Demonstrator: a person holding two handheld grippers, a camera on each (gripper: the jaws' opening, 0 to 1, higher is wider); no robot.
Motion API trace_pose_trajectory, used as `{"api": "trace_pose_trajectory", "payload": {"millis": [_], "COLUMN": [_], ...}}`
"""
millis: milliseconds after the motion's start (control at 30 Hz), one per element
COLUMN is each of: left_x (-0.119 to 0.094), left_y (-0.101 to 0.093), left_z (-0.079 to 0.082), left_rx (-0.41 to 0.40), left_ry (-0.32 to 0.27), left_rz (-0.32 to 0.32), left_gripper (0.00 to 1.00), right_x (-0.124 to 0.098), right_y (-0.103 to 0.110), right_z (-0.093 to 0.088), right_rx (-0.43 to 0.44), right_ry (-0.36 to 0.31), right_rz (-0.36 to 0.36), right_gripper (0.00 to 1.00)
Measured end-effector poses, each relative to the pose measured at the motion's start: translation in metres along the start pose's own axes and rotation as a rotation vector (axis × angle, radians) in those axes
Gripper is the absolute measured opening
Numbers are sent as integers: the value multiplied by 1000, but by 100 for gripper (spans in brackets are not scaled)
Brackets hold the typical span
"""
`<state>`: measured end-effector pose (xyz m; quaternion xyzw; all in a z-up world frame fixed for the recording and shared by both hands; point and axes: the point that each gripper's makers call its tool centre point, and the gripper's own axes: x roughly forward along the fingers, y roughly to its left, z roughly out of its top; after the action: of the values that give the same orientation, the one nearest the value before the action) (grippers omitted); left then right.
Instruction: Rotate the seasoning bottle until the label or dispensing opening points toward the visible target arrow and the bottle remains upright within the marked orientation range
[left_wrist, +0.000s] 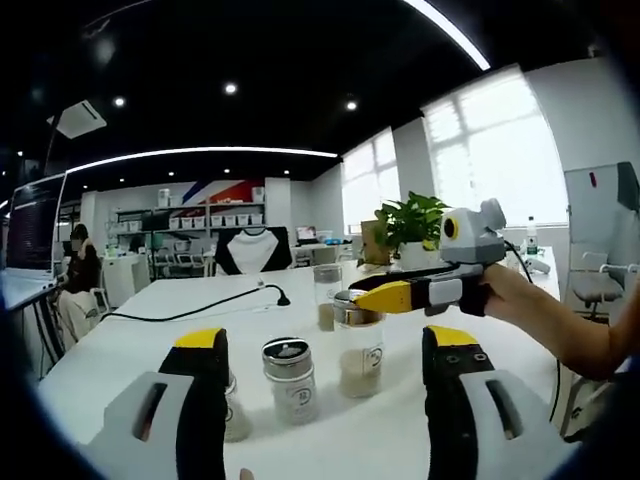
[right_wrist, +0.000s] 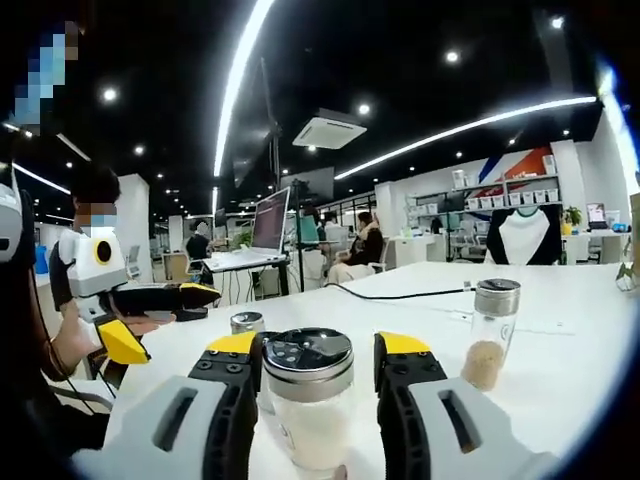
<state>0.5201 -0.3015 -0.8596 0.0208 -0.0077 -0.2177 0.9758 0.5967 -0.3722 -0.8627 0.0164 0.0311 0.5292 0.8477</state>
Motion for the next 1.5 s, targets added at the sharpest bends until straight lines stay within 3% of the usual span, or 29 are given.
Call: {"api": "trace_pose_trajectory", "payload": {"millis": [133,200,267,367,500,767,1100,1500], "left_x": [3,5,6,10,14,22,32,39], "left_y": [0,-3,-6,-4,-2,5,15,19], "left_z": [1,1,7,9,13,20,23,18], "left_rx": [-13,-23,-56,-37,-33,-32,-2,-4], "left_ry": [-1,14,-9,-6,-9,-23,-27,0], "left_rz": [-13,-46,-73,-74,-76,-73,-84,-95], "left_gripper": [85,85,85,85,85,85,86,86], "right_x": [-1,-2,-4,-11,-14,-11,-5,-2], "right_y": [1,0,1,-1,-11,-37,-61,-104], "right_z": [4,6,8,17,30,36,25,16], "right_rx": [-4,-4,-11,-20,-34,-38,-43,-21], "right_ry": [0,0,6,-7,-30,-37,10,31], "right_rz": [2,-3,-8,-24,-50,-103,-147,-274], "right_gripper": [44,44,44,44,44,44,44,51]}}
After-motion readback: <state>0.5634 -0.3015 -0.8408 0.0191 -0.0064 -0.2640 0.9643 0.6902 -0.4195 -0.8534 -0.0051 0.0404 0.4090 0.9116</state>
